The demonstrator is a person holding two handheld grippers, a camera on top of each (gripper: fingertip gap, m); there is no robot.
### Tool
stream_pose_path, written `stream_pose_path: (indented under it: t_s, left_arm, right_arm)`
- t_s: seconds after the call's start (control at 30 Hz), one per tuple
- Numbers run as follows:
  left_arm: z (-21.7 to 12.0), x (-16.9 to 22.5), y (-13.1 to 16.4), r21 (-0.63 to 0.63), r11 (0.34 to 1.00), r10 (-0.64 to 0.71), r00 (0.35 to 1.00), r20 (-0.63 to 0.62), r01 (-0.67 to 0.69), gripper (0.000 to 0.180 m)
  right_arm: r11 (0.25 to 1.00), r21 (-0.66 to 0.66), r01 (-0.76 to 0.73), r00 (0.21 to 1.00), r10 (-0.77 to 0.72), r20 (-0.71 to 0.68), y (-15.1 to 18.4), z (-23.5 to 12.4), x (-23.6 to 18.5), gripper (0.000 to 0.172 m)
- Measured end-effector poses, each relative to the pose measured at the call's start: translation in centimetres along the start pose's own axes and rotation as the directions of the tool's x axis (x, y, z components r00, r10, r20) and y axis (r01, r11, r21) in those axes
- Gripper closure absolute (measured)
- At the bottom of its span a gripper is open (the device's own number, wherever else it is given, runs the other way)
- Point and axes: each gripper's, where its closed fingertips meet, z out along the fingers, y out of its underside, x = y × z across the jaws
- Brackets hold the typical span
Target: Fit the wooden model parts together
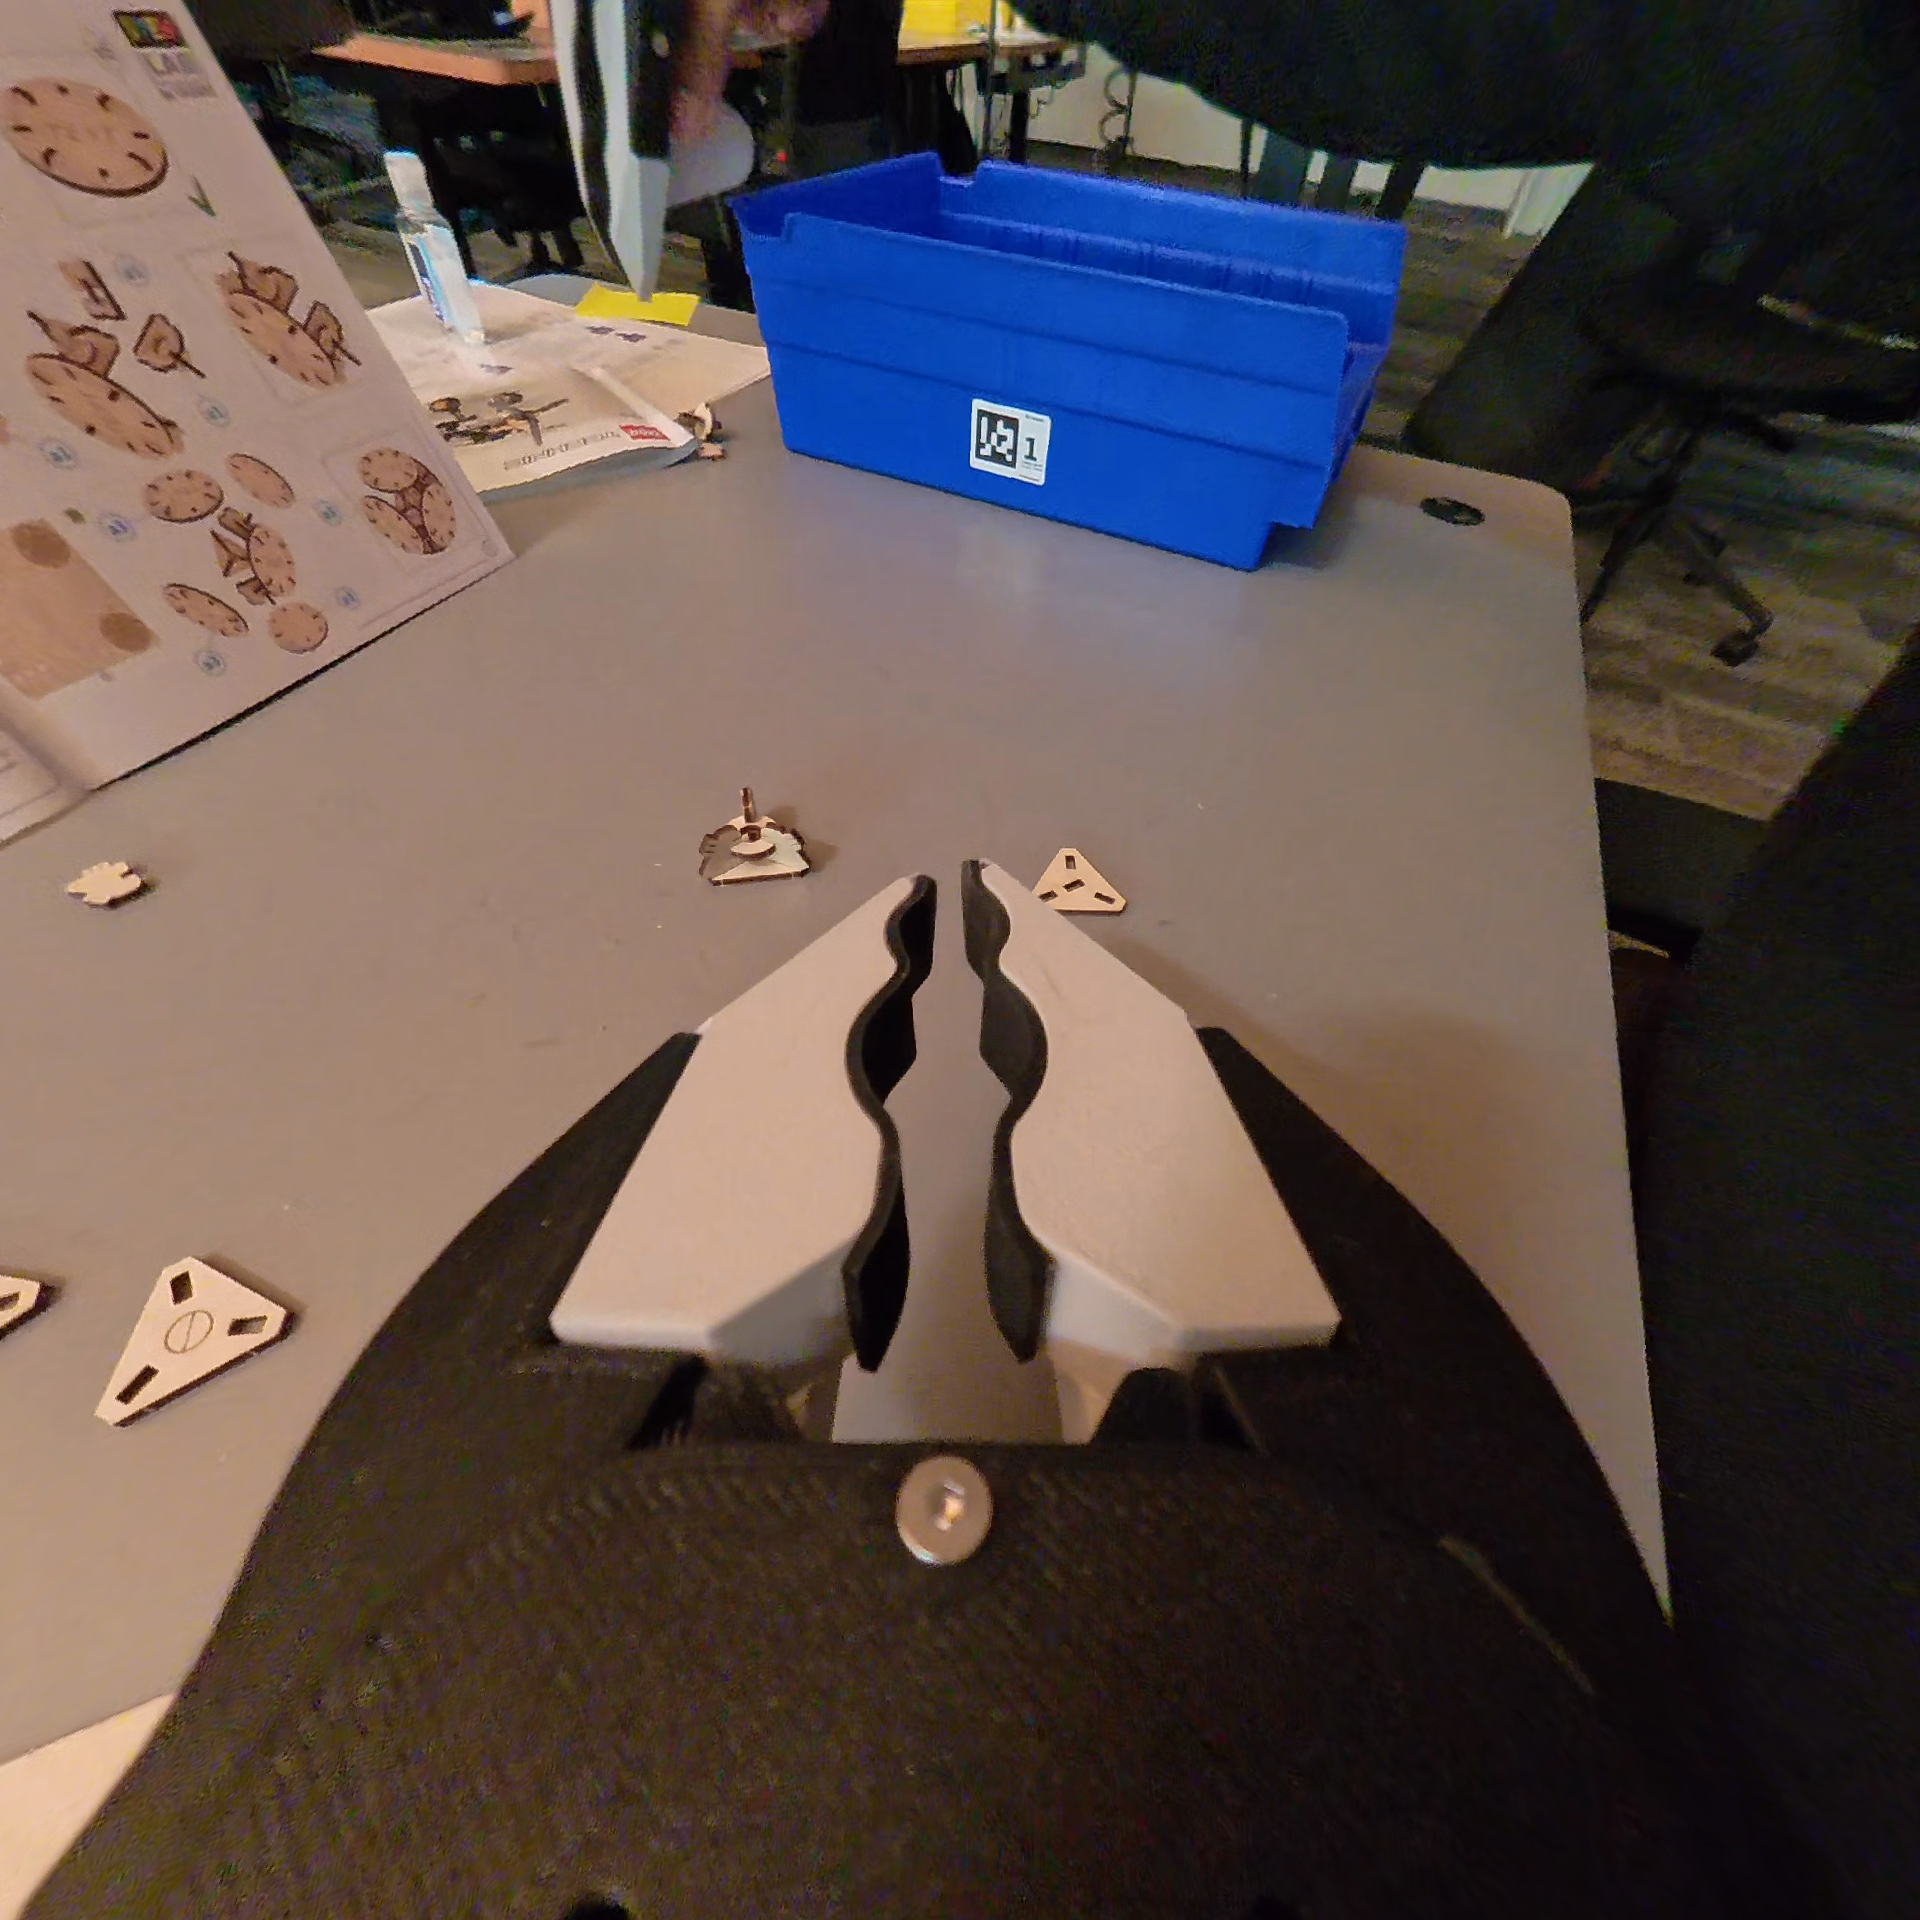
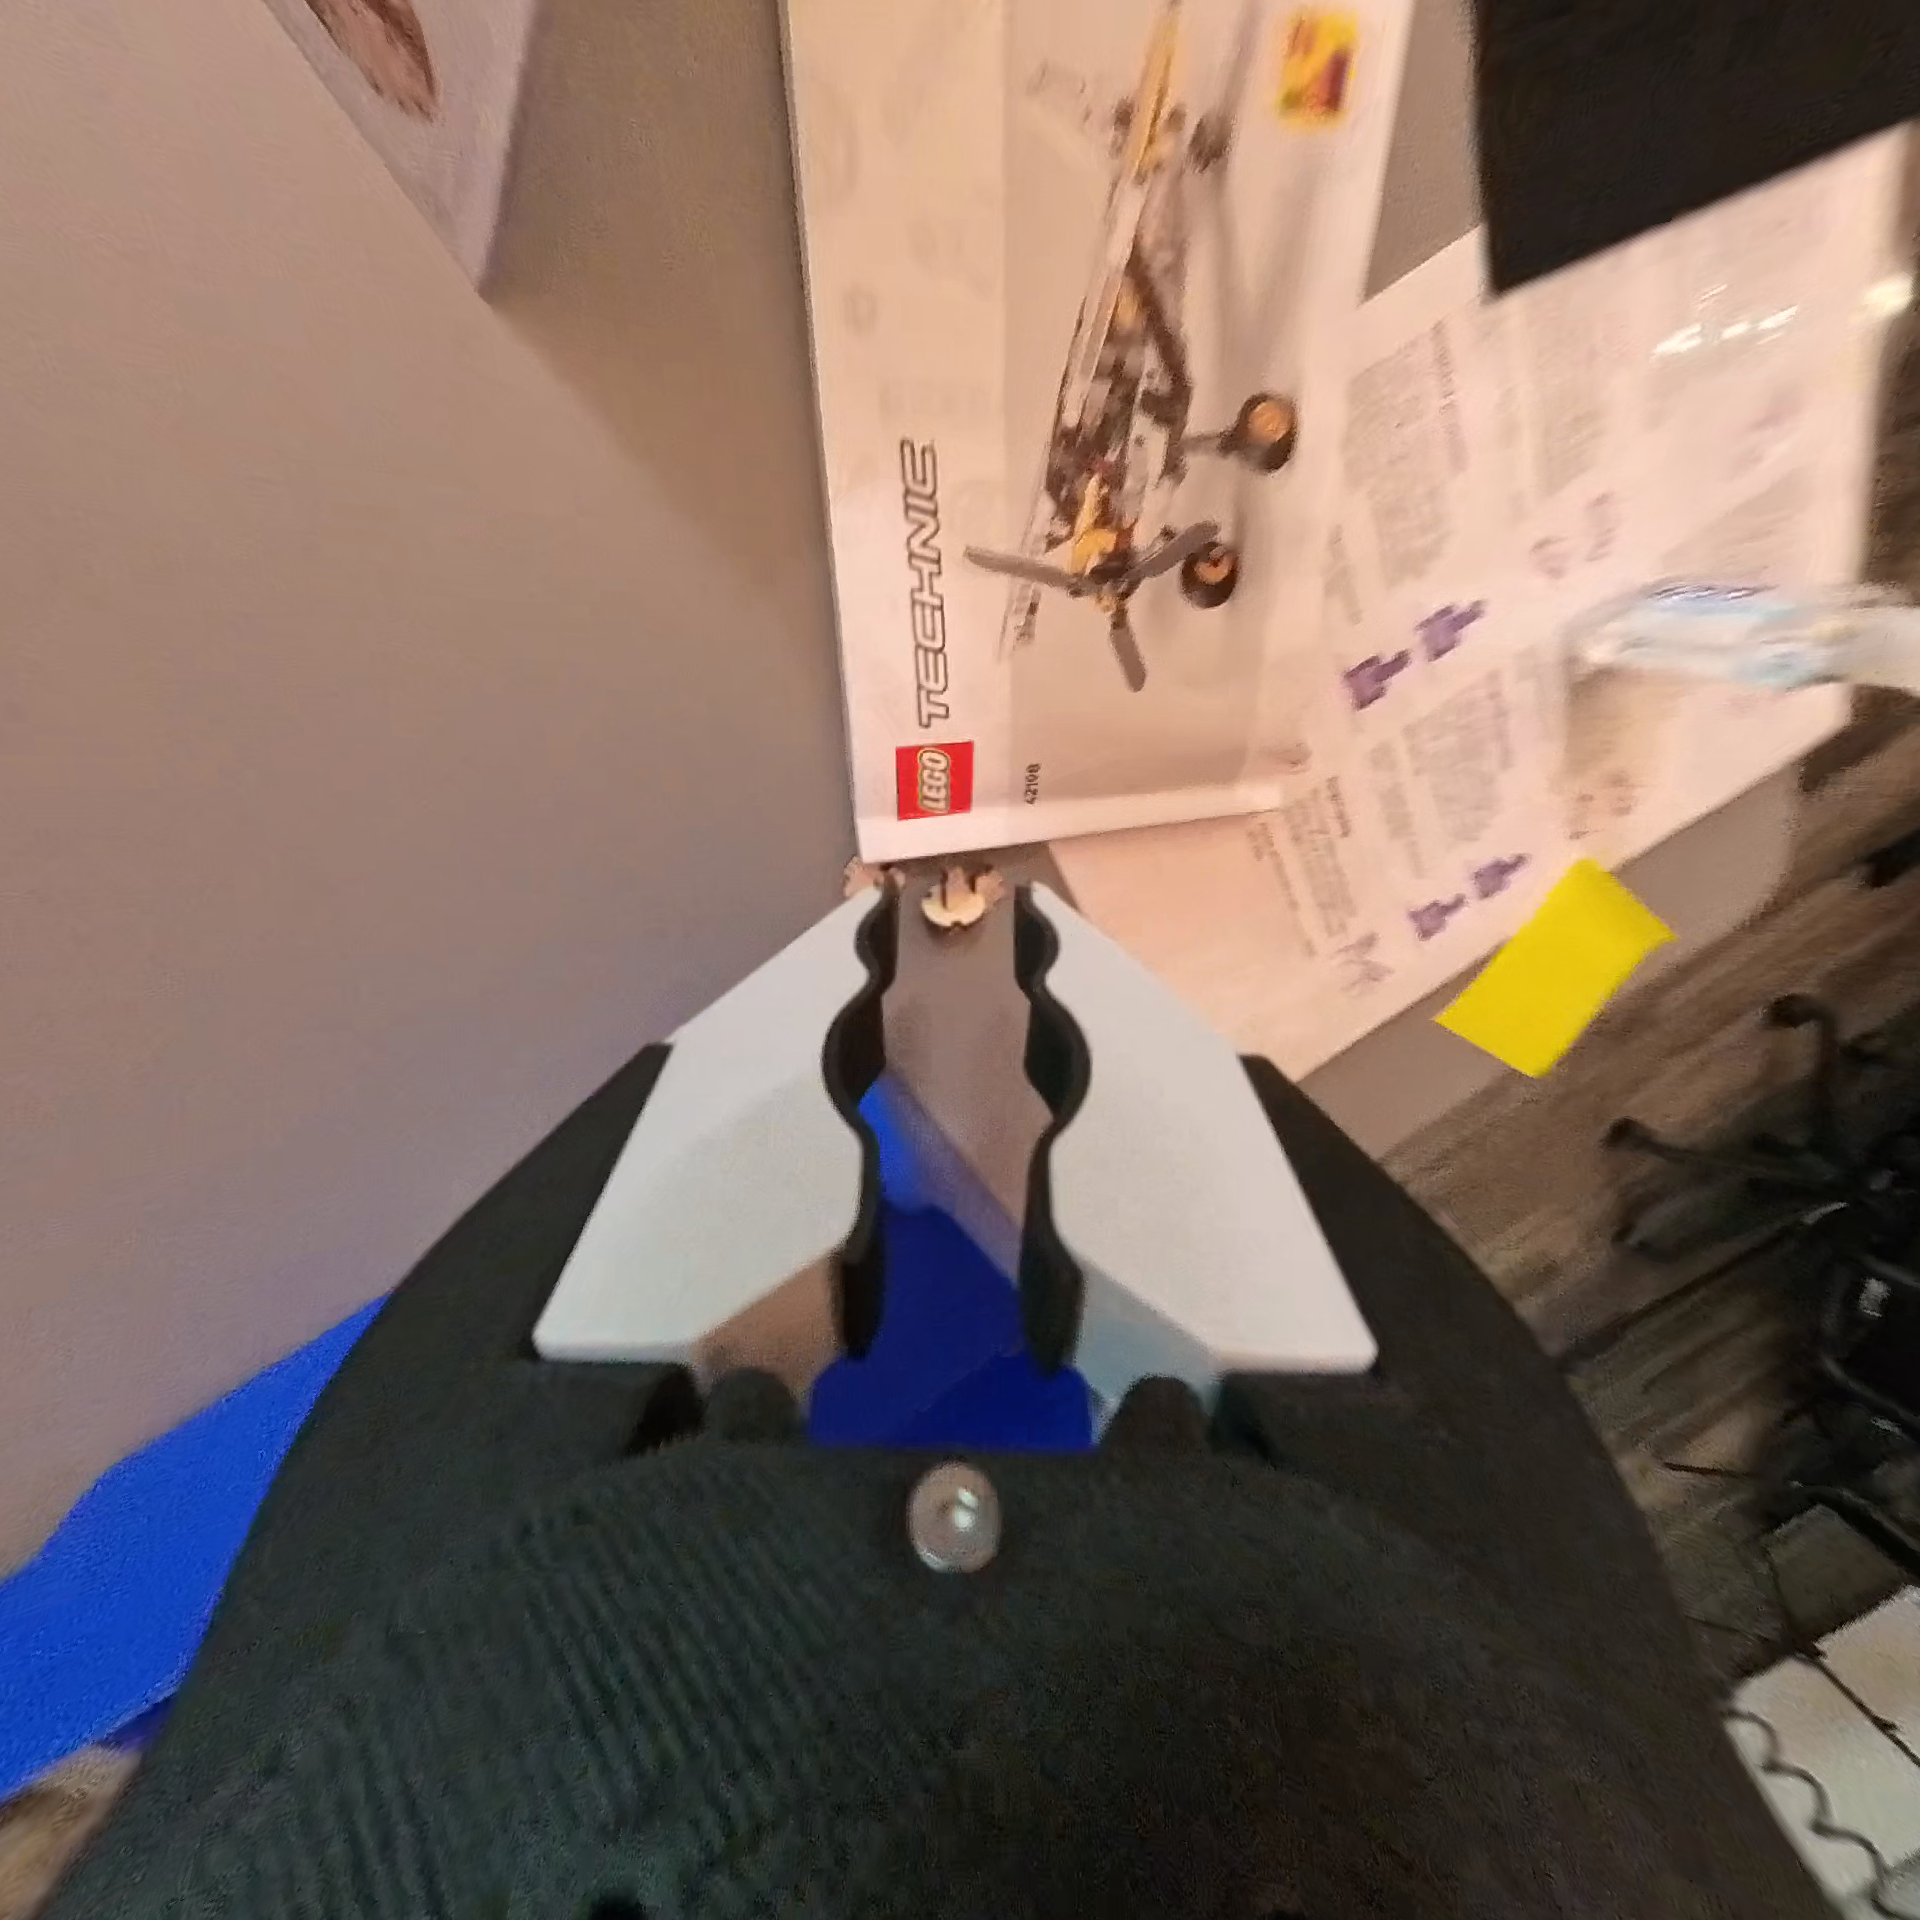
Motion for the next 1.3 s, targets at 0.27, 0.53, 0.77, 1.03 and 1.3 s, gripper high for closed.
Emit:
stream_pose_path:
  t_s: [0.27, 0.53, 0.77, 1.03, 1.3]
  left_arm:
    - [-0.3, -1.0, -0.1, 0.016, 0.993, -0.116, 0.993, -0.029, 0.117, 0.175]
    - [-0.1, -0.4, 0.1, -0.001, 0.997, -0.074, 0.997, -0.030, 0.074, 0.175]
    - [-0.3, -0.5, -0.1, 0.016, 0.996, -0.087, 0.995, -0.037, 0.088, 0.175]
    - [-0.4, 0.1, -0.5, 0.043, 0.997, -0.059, 0.996, -0.062, 0.062, 0.168]
    - [-2.8, 3.4, -4.7, 0.304, 0.951, 0.105, 0.984, -0.141, -0.058, 0.133]
  right_arm:
    - [0.967, -0.249, 0.053, 0.988, -0.015, 0.151, 2.2, 4.6, -0.4, 0.142]
    - [0.904, -0.412, 0.114, 0.987, -0.056, 0.149, 3.9, 6.6, -0.2, 0.144]
    - [0.920, -0.350, 0.177, 0.984, -0.153, 0.096, 2.6, 3.9, -0.9, 0.156]
    - [0.922, 0.349, 0.165, 0.892, -0.291, 0.346, -6.6, -7.8, -18.0, 0.157]
    - [0.759, 0.563, -0.327, 0.332, -0.465, 0.821, -7.8, -18.4, -39.0, 0.157]
